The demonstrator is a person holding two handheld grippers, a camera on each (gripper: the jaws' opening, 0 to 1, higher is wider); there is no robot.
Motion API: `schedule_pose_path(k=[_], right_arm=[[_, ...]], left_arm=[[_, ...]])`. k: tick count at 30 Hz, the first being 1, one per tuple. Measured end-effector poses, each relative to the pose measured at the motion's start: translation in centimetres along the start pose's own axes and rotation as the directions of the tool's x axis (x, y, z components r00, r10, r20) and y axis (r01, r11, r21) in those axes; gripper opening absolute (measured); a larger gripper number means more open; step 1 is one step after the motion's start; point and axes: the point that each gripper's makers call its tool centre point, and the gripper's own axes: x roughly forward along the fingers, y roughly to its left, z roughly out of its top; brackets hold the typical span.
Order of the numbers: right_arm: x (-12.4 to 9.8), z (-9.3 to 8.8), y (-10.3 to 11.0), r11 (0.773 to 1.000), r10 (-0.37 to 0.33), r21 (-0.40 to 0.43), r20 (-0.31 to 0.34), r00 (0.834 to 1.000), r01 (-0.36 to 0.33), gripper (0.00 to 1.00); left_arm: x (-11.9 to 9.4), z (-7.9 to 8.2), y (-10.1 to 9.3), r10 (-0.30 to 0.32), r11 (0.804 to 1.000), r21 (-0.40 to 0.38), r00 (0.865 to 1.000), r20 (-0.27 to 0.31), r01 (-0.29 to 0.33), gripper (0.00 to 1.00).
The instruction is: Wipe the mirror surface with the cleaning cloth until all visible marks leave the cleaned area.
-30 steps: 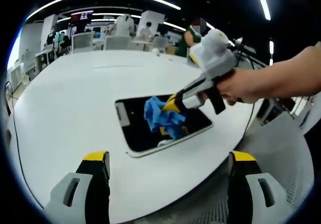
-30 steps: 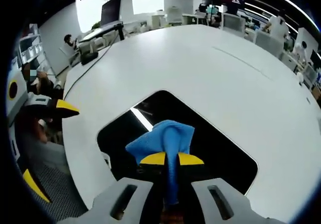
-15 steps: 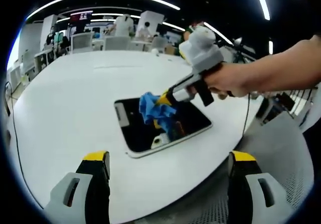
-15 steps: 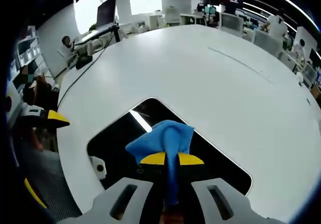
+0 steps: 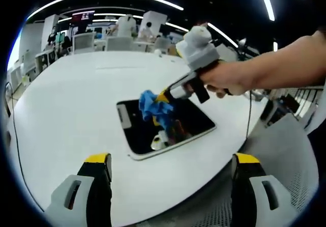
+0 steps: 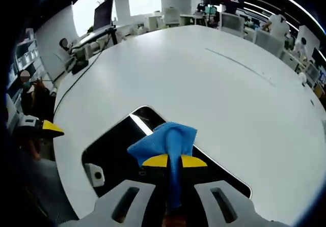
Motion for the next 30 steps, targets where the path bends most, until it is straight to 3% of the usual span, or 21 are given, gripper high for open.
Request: schedule_pose_path(k=[20,23,30], right_arm=[[1.2,1.9,-1.6,1.0,-0.029,0.003,0.004,1.0,0.029,0.01],[1.4,1.9,-1.8,0.999,-0.03,0.034,0.0,1.0,0.03,0.01],[1.4,1.8,-1.7,1.0,-0.018,0.017,0.01,1.0,0.017,0.01]], left_arm=[[0.0,0.0,0.0,0.003,1.0,0.008,1.0,0.001,-0.003,0.99],[0.0,0.0,0.0,0.003,1.0,0.007,1.0,0.001,-0.003,0.99],[0.1,0.0,-0.1,-0.002,1.0,0.014,1.0,-0.001,0.002,0.99]])
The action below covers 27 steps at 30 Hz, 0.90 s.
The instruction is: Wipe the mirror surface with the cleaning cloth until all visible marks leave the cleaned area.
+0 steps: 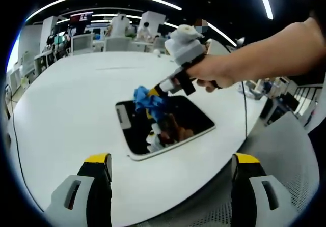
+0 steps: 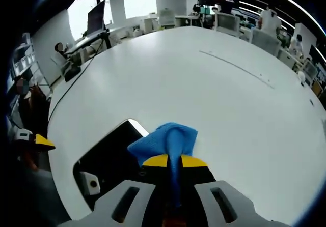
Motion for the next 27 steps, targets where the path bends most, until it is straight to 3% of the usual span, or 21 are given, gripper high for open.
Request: schedule_pose_path(k=[15,27], right_arm=[[-0.21,0.04,0.19,1.0,0.002,-0.028,-0.004,1.0,-0.003,0.01],[-0.15,0.06,0.17,0.999,0.021,-0.045,-0.008,1.0,-0.021,0.01]], left_arm=[[0.03,0.03,-0.09,-0.003,1.0,0.003,1.0,0.0,0.003,0.98],[-0.21,0.09,0.51,0.033,0.999,-0.033,0.999,0.009,-0.033,0.98]])
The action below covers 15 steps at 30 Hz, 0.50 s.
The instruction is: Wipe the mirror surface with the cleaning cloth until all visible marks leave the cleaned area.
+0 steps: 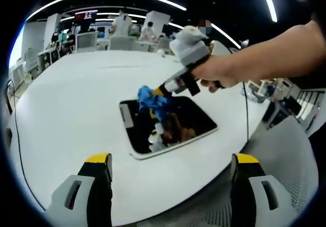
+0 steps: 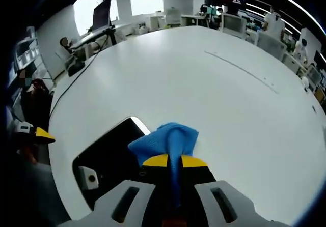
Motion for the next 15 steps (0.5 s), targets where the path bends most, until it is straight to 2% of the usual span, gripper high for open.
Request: schedule_pose_path(k=[15], right_arm=[[-0.03,-0.02,-0.03,1.0,0.009,-0.003,0.011,1.0,-0.008,0.01]], left_arm=[[0.11,-0.08,0.06,0.002,1.0,0.01,1.0,-0.005,-0.002,0.98]])
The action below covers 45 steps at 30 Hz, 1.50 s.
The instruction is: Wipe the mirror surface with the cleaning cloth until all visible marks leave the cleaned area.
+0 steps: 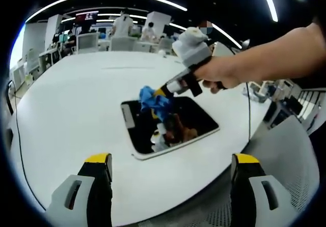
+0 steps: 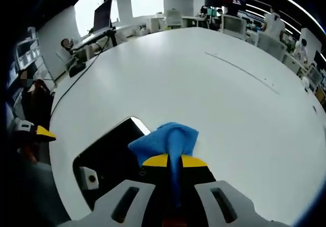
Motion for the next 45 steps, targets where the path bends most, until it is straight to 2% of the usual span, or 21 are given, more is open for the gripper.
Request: schedule_pose_path(k=[16,45], right_arm=[[-0.4,-0.4,-0.4,1.0,0.01,-0.02,-0.011,1.0,-0.01,0.01],[-3.0,-3.8,-4.1,1.0,-0.018,-0.007,-0.054,0.998,0.018,0.01]], left_arm=[[0.0,0.0,0.0,-0.004,1.0,-0.006,1.0,0.0,0.004,0.97],[0.0,-0.1,-0.2,-0.007,1.0,0.001,1.0,-0.01,0.007,0.98]])
